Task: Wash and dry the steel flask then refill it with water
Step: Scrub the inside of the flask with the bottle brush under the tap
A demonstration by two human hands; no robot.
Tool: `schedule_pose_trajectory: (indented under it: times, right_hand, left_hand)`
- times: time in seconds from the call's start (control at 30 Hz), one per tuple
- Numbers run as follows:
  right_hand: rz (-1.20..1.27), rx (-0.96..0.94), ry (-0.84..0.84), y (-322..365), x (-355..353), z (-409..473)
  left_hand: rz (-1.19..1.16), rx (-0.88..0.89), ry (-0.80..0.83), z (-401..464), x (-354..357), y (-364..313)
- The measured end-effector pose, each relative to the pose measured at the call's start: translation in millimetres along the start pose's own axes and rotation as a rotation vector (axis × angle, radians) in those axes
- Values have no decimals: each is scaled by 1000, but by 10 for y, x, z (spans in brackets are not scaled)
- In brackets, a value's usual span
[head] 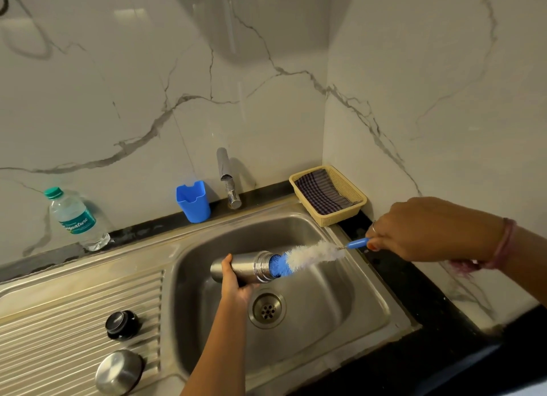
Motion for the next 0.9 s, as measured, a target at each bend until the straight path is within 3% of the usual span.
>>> schedule_pose_trajectory:
  times: [0.1,0.3,0.43,0.53,0.7,0.9]
  right_hand:
    - [-90,24,-28,-37,-46,-29]
    - [-167,-161,-406,56,-158,-178]
    - [-262,-101,-207,85,99,-134]
    - [-201,-37,-91,-28,137,-123]
    - [269,-11,50,-248,180,-31]
    - [492,10,77,-613,153,-91]
  left_hand:
    - [-3,-10,-8,-19,41,-13]
    - [-7,-38,-43,-27,91,-19]
    - [-11,-20,-29,19,60,6]
    - [-46,-1,-2,22,28,35]
    - [-101,18,43,-3,57,37]
    - [-194,63,10,27,-50,-102]
Point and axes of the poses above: each hand's wrist, its own z-axis towards the middle knuckle, its own x-axis out of the palm, y = z × x, the point moved 6 cm from there along z, towards the middle knuckle, and after that the axes turned 5 degrees about x, right-handed, at the moved point
